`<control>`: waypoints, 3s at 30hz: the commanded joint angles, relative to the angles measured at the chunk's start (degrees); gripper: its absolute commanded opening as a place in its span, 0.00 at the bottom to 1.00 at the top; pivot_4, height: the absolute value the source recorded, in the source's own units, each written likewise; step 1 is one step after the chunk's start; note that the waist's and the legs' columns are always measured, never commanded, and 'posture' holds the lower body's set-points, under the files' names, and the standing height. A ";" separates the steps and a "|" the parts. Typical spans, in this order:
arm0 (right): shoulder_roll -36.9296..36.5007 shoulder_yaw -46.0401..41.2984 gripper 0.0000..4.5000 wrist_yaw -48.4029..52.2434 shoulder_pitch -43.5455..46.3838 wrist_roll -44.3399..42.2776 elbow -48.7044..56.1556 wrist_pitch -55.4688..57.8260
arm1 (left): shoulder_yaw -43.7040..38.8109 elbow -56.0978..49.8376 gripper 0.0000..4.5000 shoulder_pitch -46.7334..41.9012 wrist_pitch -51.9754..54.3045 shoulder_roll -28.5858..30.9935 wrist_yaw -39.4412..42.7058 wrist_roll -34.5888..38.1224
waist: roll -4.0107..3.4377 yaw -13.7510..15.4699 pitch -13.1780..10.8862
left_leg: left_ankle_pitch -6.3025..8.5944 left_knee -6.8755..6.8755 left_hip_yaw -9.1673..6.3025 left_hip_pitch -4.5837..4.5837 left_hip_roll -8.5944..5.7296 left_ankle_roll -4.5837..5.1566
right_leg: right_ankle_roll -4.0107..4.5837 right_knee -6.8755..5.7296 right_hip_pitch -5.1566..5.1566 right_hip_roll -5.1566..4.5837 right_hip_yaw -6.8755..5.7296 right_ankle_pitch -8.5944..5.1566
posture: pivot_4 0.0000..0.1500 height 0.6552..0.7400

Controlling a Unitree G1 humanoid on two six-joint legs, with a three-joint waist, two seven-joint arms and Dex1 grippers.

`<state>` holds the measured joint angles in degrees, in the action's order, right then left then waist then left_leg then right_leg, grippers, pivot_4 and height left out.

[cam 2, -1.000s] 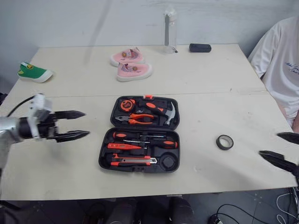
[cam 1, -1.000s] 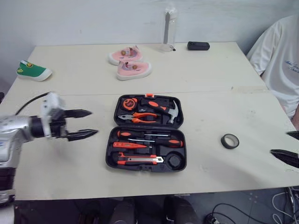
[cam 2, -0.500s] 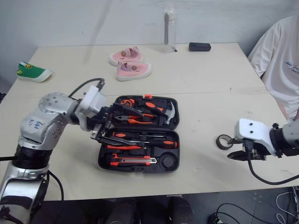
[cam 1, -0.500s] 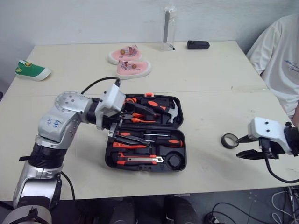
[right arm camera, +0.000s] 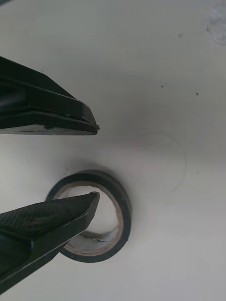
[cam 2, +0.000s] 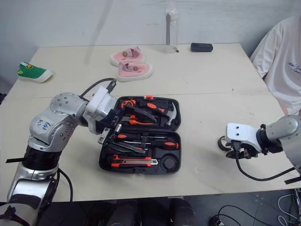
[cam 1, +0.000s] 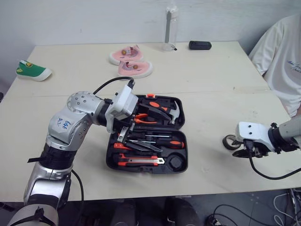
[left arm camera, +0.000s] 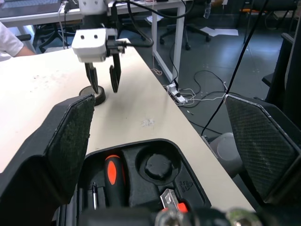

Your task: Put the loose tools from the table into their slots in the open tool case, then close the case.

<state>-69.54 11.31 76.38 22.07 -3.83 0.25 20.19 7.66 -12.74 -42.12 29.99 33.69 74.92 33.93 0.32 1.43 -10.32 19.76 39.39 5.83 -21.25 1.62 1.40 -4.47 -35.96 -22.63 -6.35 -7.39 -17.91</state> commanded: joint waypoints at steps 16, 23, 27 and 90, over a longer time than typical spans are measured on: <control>4.35 -2.90 0.01 5.24 3.85 -11.82 19.99 6.92 | 1.92 -1.05 1.00 4.38 -4.91 6.02 6.23 -2.90 | -0.08 -0.43 -0.04 | -0.01 0.07 -0.08 0.02 0.12 -0.05 | 0.02 -0.02 0.01 0.13 0.02 -0.01 | 1.00 0.90; 10.45 5.62 0.01 3.22 8.67 -12.32 30.59 12.66 | 1.84 1.37 1.00 8.25 -8.16 7.46 7.53 -4.74 | -0.08 0.15 -0.05 | 0.06 0.32 -0.35 -0.15 0.00 0.02 | 0.03 0.05 0.03 -0.04 -0.12 -0.02 | 1.00 0.90; 13.77 10.66 0.01 1.92 10.16 -8.88 28.75 11.61 | 2.43 1.41 1.00 8.37 -9.90 7.85 8.49 -5.91 | -0.07 -0.12 -0.05 | 0.11 0.39 -0.37 -0.21 -0.04 0.09 | 0.01 -0.02 0.06 -0.09 -0.14 0.00 | 1.00 0.90; 22.47 2.08 0.01 -2.23 -11.17 -17.75 14.57 2.79 | 1.87 -0.69 1.00 4.00 -4.31 5.28 5.75 -4.55 | 0.08 0.21 0.04 | 0.11 0.44 -0.43 0.12 -0.01 0.09 | -0.01 -0.02 0.38 -0.07 -0.18 0.01 | 1.00 0.90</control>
<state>-44.86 14.52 74.13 13.41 -20.17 13.89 17.89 10.62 -11.68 -37.80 25.11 38.83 81.22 27.83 0.40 1.64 -10.28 19.87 39.84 5.36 -21.18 1.59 1.50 -4.49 -35.98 -22.25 -6.44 -7.59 -17.90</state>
